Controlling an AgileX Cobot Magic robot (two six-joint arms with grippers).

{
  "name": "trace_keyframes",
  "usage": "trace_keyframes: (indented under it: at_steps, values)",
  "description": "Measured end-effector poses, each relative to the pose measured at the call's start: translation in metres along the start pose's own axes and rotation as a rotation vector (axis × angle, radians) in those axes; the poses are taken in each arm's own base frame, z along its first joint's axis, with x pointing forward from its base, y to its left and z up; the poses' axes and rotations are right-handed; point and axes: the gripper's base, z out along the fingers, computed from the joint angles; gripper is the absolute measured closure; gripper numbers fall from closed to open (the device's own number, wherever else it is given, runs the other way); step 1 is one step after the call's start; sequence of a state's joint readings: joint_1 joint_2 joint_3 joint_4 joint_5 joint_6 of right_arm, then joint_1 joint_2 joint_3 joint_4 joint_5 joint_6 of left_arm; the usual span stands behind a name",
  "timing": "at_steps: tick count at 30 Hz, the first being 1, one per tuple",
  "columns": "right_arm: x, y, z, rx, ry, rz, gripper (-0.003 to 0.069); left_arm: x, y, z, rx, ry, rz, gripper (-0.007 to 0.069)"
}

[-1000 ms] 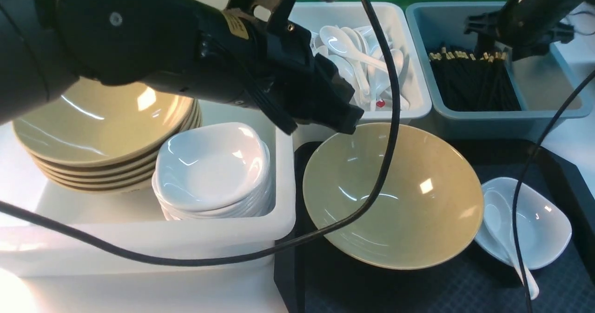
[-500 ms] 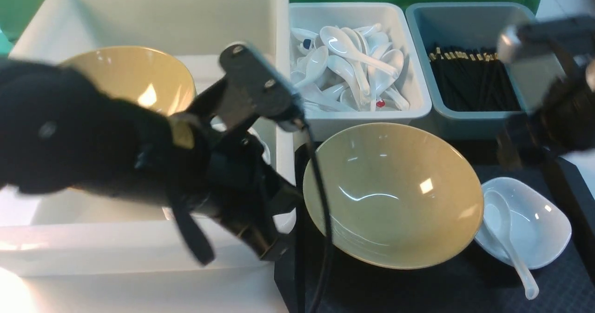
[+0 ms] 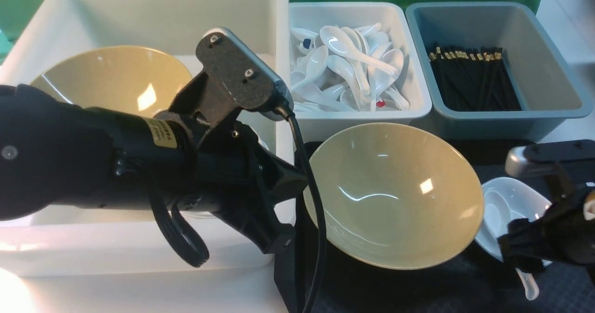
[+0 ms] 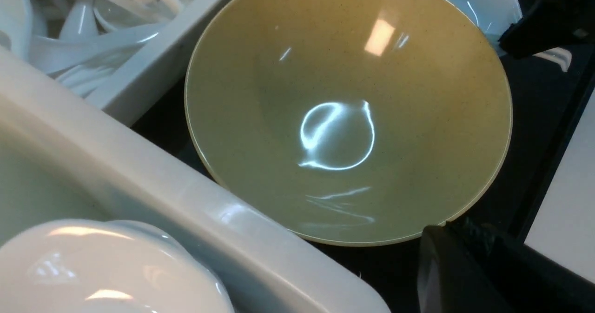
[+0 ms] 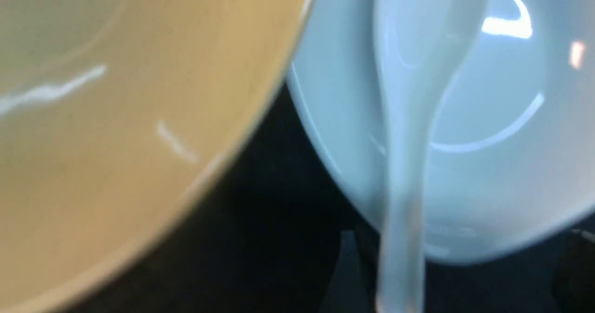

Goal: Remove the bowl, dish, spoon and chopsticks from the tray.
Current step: Use the right arm to grab the soup spoon in the middle

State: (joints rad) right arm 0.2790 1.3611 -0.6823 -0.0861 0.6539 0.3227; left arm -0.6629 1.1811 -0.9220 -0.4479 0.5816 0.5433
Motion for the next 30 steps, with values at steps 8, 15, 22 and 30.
trace_keyframes:
  at_steps: [8,15,22,30]
  values:
    - [-0.041,0.012,0.031,0.012,0.038,0.029,0.0099,0.002,-0.003,0.000,0.037,0.018,-0.029,0.0640]
    - [-0.050,0.014,0.045,0.049,0.105,0.018,0.0099,0.006,-0.006,0.000,0.068,0.068,-0.029,0.0640]
    - [-0.045,0.001,0.046,0.082,0.188,-0.013,0.0130,0.006,-0.006,0.000,0.070,0.072,-0.028,0.0640]
    - [-0.043,-0.008,0.046,0.094,0.235,-0.055,0.0291,0.004,-0.005,0.000,0.051,0.044,-0.005,0.0640]
